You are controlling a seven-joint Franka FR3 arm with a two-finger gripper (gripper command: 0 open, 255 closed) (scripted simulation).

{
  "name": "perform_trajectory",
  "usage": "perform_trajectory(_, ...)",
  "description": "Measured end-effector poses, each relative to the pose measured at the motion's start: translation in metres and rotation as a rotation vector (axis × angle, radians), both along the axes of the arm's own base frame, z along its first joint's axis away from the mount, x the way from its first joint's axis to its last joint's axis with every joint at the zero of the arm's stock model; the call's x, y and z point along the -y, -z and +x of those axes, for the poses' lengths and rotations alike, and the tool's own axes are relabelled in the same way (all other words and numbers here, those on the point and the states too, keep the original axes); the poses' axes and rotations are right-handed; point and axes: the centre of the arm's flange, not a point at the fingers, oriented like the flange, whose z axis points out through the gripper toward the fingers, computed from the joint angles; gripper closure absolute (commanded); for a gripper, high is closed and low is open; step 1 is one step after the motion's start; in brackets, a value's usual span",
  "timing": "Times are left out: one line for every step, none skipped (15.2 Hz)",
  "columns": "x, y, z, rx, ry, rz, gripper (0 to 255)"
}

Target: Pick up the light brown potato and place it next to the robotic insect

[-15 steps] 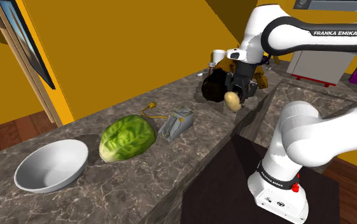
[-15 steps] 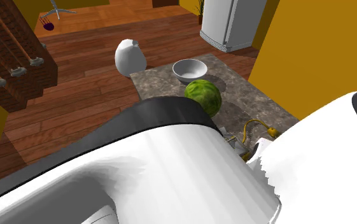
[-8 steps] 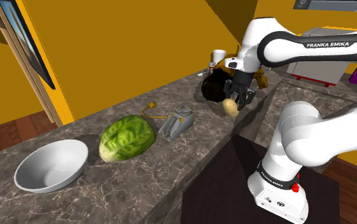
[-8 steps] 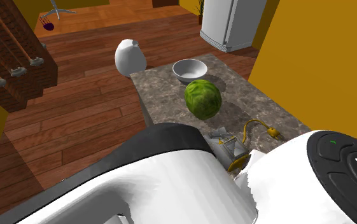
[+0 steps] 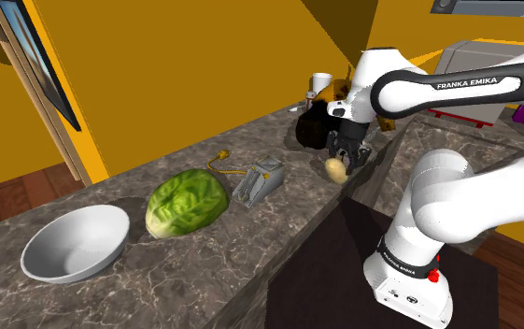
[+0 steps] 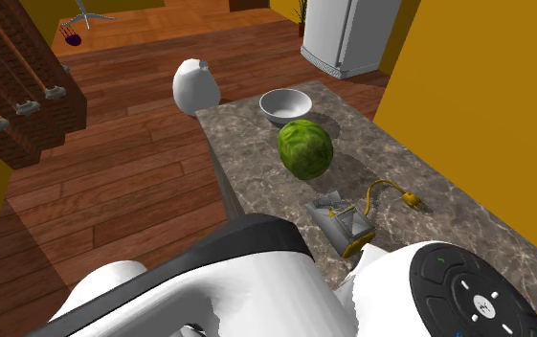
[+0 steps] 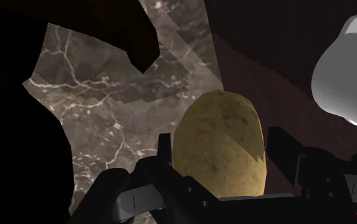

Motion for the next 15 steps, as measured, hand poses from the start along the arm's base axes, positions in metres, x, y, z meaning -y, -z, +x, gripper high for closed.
perform_trajectory(0.001, 0.005, 0.001, 0.0, -0.001, -0.004, 255)
perform_trajectory(0.001, 0.009, 0.002, 0.0, -0.002, -0.006, 255)
perform_trajectory(0.001, 0.015, 0.001, 0.0, -0.002, -0.007, 255)
perform_trajectory(0.001, 0.021, 0.001, 0.0, -0.002, -0.008, 255)
perform_trajectory(0.001, 0.025, 0.001, 0.001, -0.002, -0.008, 255)
perform_trajectory(0.002, 0.03, 0.001, 0.005, -0.001, -0.008, 255)
perform_trajectory(0.002, 0.035, 0.003, 0.006, -0.002, -0.009, 255)
perform_trajectory(0.001, 0.04, 0.003, 0.005, -0.002, -0.008, 255)
perform_trajectory(0.001, 0.043, 0.003, 0.002, -0.002, -0.008, 255)
perform_trajectory(0.001, 0.044, 0.002, 0.002, -0.002, -0.007, 255)
perform_trajectory(0.001, 0.044, 0.002, 0.002, -0.001, -0.008, 255)
perform_trajectory(0.001, 0.044, 0.002, 0.002, -0.002, -0.008, 255)
perform_trajectory(0.001, 0.044, 0.002, 0.001, -0.002, -0.008, 255)
perform_trajectory(0.001, 0.045, 0.002, 0.001, -0.002, -0.008, 255)
perform_trajectory(0.001, 0.044, 0.002, 0.001, -0.002, -0.007, 0)
